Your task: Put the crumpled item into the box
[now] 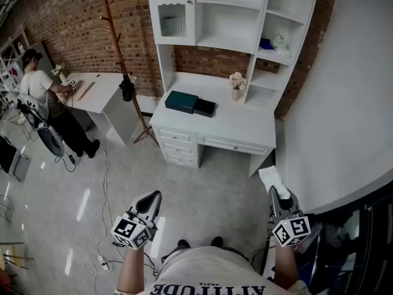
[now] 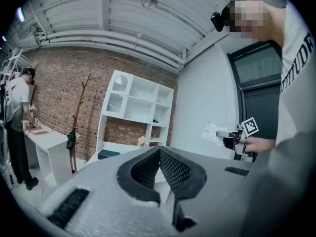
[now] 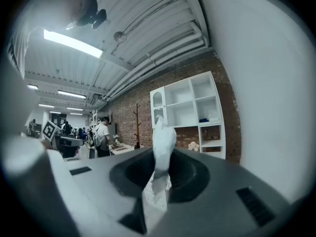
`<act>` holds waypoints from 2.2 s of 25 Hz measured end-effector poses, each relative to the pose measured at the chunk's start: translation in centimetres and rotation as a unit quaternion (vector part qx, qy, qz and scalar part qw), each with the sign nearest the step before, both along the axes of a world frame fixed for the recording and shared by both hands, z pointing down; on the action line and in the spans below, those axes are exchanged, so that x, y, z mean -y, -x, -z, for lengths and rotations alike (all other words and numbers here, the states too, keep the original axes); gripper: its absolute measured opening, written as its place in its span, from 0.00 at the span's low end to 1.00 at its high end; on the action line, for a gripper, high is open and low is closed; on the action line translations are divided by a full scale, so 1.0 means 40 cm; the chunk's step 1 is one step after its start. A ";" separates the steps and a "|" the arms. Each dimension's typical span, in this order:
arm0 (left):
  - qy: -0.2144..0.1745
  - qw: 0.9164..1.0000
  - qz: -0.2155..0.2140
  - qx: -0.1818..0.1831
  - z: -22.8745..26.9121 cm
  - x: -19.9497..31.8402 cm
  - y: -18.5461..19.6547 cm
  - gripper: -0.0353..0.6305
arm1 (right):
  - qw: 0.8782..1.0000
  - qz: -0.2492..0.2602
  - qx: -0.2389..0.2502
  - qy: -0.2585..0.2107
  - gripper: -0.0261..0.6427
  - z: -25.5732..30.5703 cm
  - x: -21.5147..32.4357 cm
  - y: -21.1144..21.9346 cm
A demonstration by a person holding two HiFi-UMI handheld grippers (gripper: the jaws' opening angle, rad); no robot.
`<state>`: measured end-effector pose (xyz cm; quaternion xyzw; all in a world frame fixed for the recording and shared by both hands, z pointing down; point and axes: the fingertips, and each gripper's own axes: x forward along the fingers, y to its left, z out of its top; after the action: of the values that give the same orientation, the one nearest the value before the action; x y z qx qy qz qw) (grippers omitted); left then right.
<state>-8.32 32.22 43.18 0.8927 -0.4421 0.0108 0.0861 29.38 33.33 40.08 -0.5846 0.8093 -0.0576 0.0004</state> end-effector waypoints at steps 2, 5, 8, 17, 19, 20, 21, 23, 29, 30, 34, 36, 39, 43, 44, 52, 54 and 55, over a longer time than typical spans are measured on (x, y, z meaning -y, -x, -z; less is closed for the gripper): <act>0.000 1.000 0.001 0.001 0.000 0.003 -0.002 0.09 | 1.000 0.002 0.000 -0.001 0.15 0.001 0.007 -0.003; 0.000 1.000 0.002 0.005 -0.002 0.005 -0.005 0.09 | 1.000 0.004 0.001 -0.001 0.15 0.001 0.013 -0.007; -0.001 1.000 0.004 0.010 -0.002 0.006 -0.011 0.09 | 1.000 0.007 0.003 -0.002 0.15 0.003 0.017 -0.014; 0.005 1.000 0.007 0.018 -0.008 -0.001 -0.044 0.09 | 1.000 0.011 0.018 -0.008 0.15 0.008 0.020 -0.050; 0.007 1.000 0.009 0.022 -0.014 -0.002 -0.057 0.09 | 1.000 0.011 0.020 -0.007 0.15 0.002 0.018 -0.068; 0.009 1.000 0.010 0.024 -0.017 -0.004 -0.064 0.09 | 1.000 0.011 0.020 -0.005 0.15 -0.003 0.017 -0.079; 0.011 1.000 0.012 0.026 -0.021 -0.005 -0.073 0.09 | 1.000 0.012 0.020 -0.003 0.15 -0.008 0.015 -0.091; 0.014 0.999 0.013 0.029 -0.026 -0.009 -0.095 0.09 | 1.000 0.013 0.022 0.003 0.15 -0.020 0.013 -0.117; 0.016 0.999 0.015 0.036 -0.038 -0.009 -0.185 0.09 | 0.999 0.028 0.022 0.017 0.15 -0.055 0.024 -0.195; 0.017 0.999 0.017 0.037 -0.040 -0.009 -0.197 0.09 | 0.999 0.032 0.023 0.019 0.15 -0.061 0.027 -0.205; 0.023 0.999 0.023 0.043 -0.052 0.000 -0.228 0.09 | 0.998 0.047 0.016 0.025 0.15 -0.072 0.043 -0.219; 0.026 0.998 0.022 0.049 -0.056 0.008 -0.240 0.09 | 0.998 0.055 0.012 0.024 0.15 -0.071 0.053 -0.217; 0.026 0.998 0.020 0.056 -0.059 0.035 -0.256 0.09 | 0.998 0.060 0.009 0.026 0.15 -0.080 0.083 -0.219; 0.028 0.998 0.019 0.055 -0.079 0.085 -0.260 0.09 | 0.997 0.061 0.012 0.037 0.15 -0.108 0.126 -0.214; 0.028 0.998 0.019 0.056 -0.084 0.103 -0.258 0.09 | 0.997 0.061 0.012 0.039 0.15 -0.113 0.140 -0.210; 0.033 0.999 -0.008 0.033 -0.112 0.286 -0.225 0.09 | 0.997 0.050 0.004 0.061 0.15 -0.131 0.284 -0.157; 0.031 0.999 -0.012 0.033 -0.109 0.346 -0.207 0.09 | 0.997 0.050 0.001 0.059 0.15 -0.119 0.335 -0.129; 0.031 0.999 -0.015 0.033 -0.109 0.376 -0.197 0.09 | 0.997 0.050 0.000 0.058 0.15 -0.112 0.361 -0.115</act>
<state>-0.45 17.17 47.56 0.8954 -0.4306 0.0550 0.0994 34.00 18.87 44.57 -0.5426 0.8327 -0.1043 -0.0363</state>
